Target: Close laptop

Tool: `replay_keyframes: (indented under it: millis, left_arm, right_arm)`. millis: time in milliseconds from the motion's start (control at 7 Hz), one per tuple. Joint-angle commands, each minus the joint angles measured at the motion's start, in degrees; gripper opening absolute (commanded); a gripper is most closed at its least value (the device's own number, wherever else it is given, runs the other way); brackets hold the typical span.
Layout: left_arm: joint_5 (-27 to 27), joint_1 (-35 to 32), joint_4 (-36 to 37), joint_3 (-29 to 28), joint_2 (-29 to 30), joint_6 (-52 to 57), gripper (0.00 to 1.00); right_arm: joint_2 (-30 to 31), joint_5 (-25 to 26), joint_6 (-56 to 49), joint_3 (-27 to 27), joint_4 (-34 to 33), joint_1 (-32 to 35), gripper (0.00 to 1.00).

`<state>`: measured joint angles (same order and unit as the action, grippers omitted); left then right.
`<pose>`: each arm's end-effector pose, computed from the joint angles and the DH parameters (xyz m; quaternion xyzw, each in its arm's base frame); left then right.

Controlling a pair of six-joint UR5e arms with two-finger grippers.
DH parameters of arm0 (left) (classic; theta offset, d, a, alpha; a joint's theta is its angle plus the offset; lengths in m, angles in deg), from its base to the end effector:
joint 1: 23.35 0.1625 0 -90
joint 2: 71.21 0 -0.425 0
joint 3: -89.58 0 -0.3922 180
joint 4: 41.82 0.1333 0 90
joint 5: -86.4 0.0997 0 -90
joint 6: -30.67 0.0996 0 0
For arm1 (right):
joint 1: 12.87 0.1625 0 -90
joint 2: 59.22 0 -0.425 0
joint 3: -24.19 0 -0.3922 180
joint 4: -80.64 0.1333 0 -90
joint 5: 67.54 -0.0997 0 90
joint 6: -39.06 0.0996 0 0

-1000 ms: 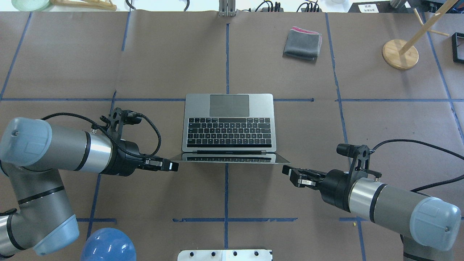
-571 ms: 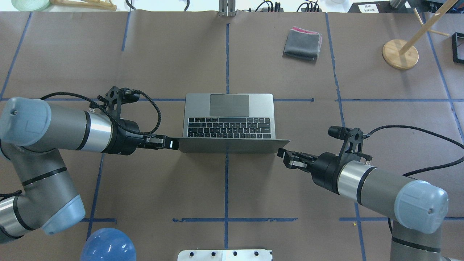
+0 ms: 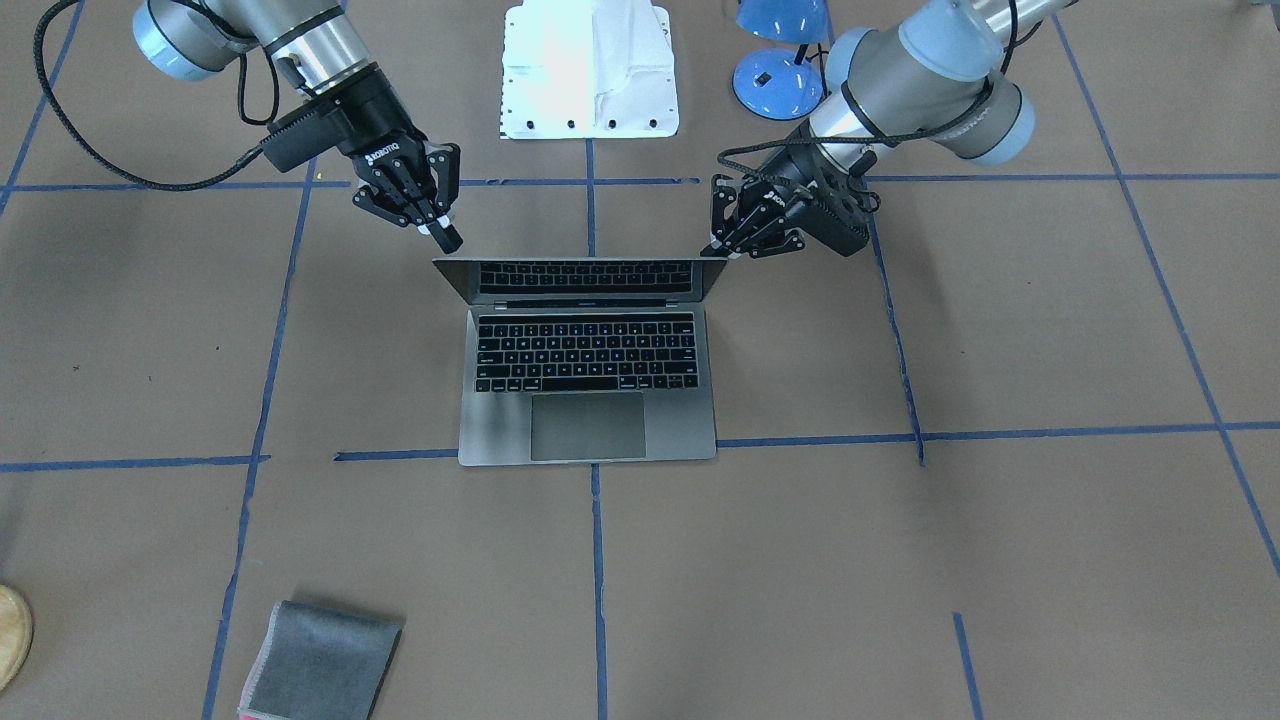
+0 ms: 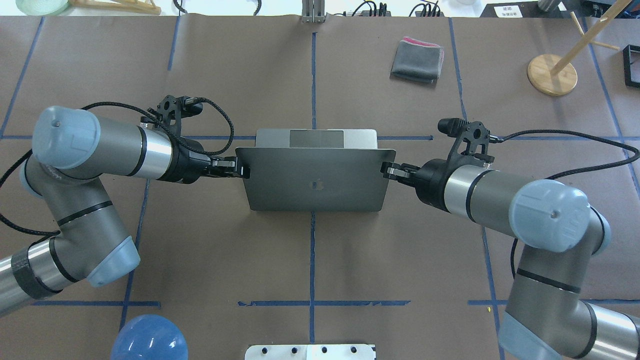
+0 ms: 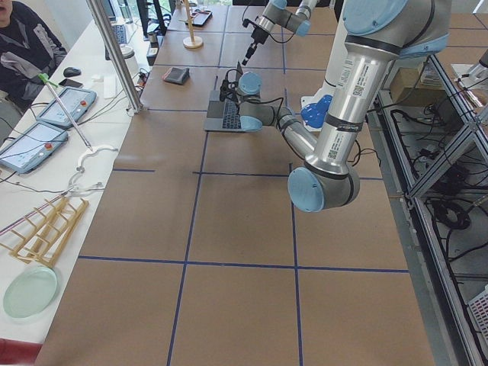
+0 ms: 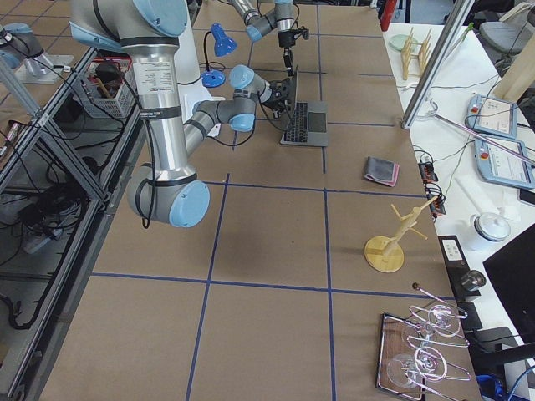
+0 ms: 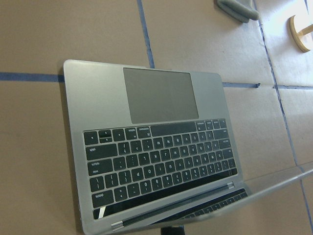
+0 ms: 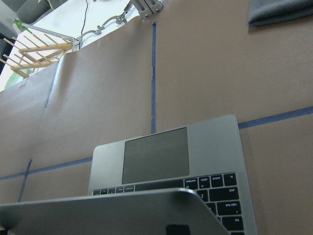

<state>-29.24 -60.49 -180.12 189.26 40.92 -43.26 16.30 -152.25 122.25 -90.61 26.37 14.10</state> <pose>0.4230 -0.4335 0.2667 0.1292 0.6371 0.0039 0.7599 -0.4090 -0.3680 0.2550 0.2117 -0.5713 0.1664 0.7753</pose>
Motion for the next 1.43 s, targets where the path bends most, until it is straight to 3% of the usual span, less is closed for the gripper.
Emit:
replay_keyframes:
  millis: [0, 429, 857, 1000, 1143, 1286]
  left_arm:
    - [0.0, -1.2, 0.5, -5.3, 3.4, 0.3, 0.0]
    - [0.1, -1.3, 0.4, -14.2, 7.6, 0.8, 0.0]
    - [0.1, -0.7, 0.6, -20.6, 8.8, 4.1, 0.0]
    - [-0.5, -0.8, 0.7, -20.4, 8.9, 4.1, 0.0]
    - [-2.2, -2.0, 3.1, -20.1, 8.8, 4.1, 0.4]
    - [-3.8, -3.8, 6.4, -19.1, 8.3, 4.4, 0.99]
  right_arm:
    - [-5.7, -0.7, 0.2, 6.8, -2.5, 2.0, 0.02]
    - [-12.0, -1.5, 0.2, 20.7, -2.4, 2.5, 0.02]
    - [-12.9, -3.4, 0.1, 26.0, -2.3, 2.3, 0.1]
    - [-13.7, -7.4, 0.1, 25.9, -2.5, 3.9, 0.34]
    - [-13.8, -13.1, 0.1, 25.4, -2.9, 6.8, 0.98]
    - [-13.3, -17.7, -0.6, 25.4, -4.2, 9.8, 1.0]
